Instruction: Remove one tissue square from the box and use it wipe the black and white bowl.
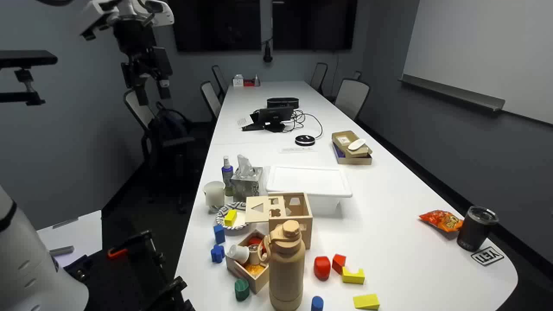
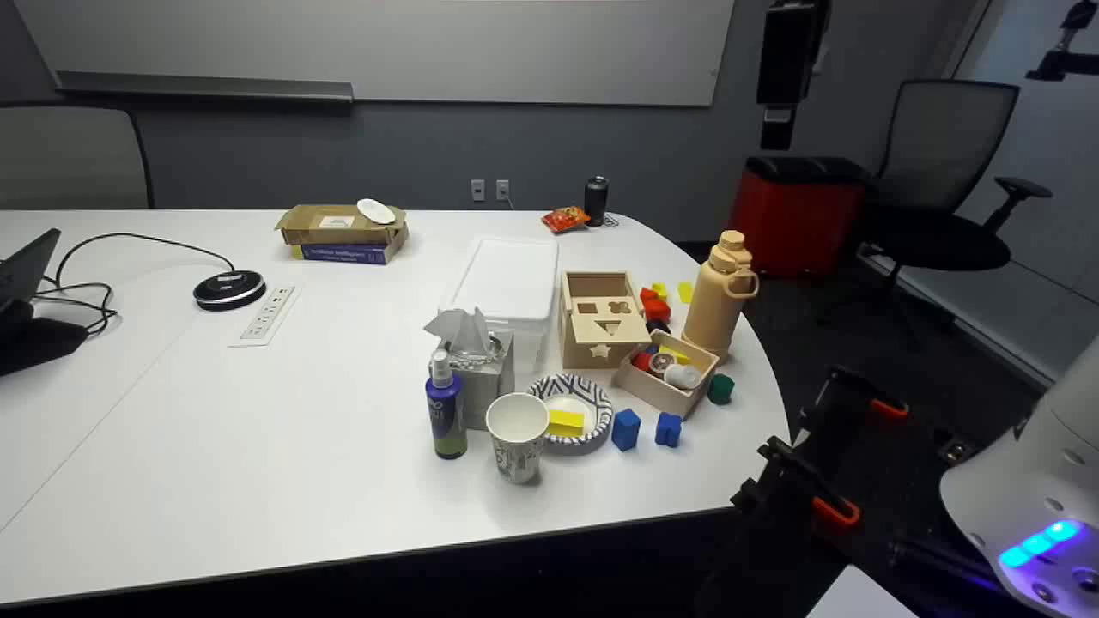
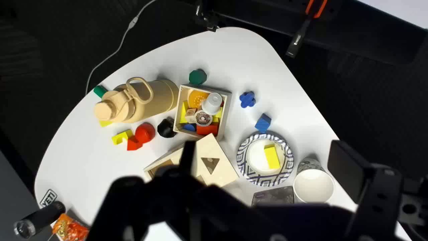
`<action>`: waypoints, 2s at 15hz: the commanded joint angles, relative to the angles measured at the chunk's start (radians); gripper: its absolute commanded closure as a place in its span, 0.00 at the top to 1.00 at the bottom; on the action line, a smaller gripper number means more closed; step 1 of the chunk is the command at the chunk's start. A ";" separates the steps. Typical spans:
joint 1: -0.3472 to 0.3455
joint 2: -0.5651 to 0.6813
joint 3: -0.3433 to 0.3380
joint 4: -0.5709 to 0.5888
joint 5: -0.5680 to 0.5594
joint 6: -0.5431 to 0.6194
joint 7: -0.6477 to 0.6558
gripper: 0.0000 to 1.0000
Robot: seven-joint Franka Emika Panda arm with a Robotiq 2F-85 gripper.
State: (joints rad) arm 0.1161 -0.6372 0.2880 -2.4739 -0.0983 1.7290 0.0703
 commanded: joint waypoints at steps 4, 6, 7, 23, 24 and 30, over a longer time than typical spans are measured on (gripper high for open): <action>0.040 0.087 -0.073 0.032 -0.011 0.062 -0.096 1.00; 0.056 0.178 -0.126 0.060 0.010 0.146 -0.215 1.00; 0.057 0.238 -0.149 0.085 0.013 0.188 -0.272 1.00; -0.025 1.258 -0.127 0.825 0.134 0.316 -0.850 1.00; -0.029 1.306 -0.117 0.879 0.136 0.308 -0.846 1.00; -0.007 1.510 -0.073 1.115 0.112 0.301 -0.822 1.00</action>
State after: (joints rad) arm 0.1001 0.7887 0.1947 -1.4893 0.0189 2.0736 -0.7578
